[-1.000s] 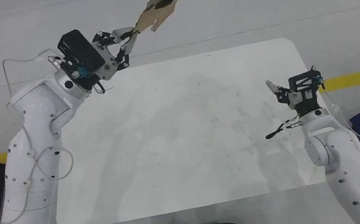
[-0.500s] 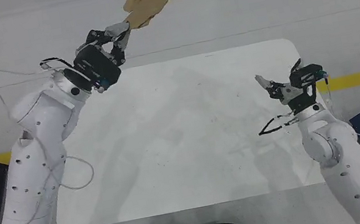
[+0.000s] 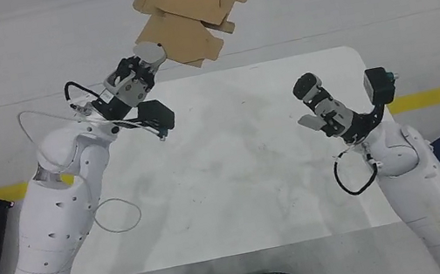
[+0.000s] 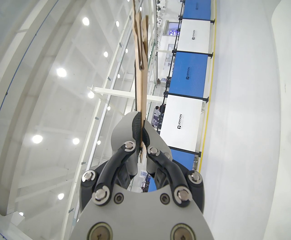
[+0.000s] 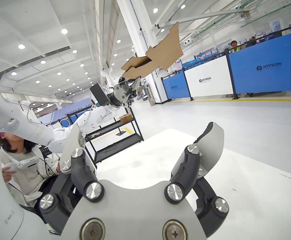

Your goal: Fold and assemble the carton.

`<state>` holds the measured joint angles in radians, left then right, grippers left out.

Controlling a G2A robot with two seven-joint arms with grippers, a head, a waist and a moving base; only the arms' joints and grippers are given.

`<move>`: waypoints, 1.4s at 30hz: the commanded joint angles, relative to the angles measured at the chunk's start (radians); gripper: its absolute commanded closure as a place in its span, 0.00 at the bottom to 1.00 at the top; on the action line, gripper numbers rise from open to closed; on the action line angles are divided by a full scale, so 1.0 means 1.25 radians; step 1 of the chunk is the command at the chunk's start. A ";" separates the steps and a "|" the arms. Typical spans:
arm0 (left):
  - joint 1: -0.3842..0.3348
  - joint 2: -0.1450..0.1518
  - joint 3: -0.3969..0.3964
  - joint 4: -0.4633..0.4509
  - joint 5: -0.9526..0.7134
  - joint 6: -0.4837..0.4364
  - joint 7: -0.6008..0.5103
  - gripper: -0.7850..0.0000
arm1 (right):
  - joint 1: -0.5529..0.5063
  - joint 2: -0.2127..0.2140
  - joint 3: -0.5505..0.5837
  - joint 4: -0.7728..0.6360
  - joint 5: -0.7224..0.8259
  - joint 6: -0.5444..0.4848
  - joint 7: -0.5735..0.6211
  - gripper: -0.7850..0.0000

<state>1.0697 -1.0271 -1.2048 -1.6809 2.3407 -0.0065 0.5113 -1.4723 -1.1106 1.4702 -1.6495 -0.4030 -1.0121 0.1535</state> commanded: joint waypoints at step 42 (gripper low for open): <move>0.048 0.004 0.092 -0.049 0.405 0.067 0.045 1.00 | 0.163 0.012 -0.107 0.248 0.662 0.189 0.376 0.07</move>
<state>1.1290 -1.0217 -1.0944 -1.7413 2.8419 0.0750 0.5642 -1.2749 -1.0956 1.3439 -1.3457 0.3976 -0.7889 0.5897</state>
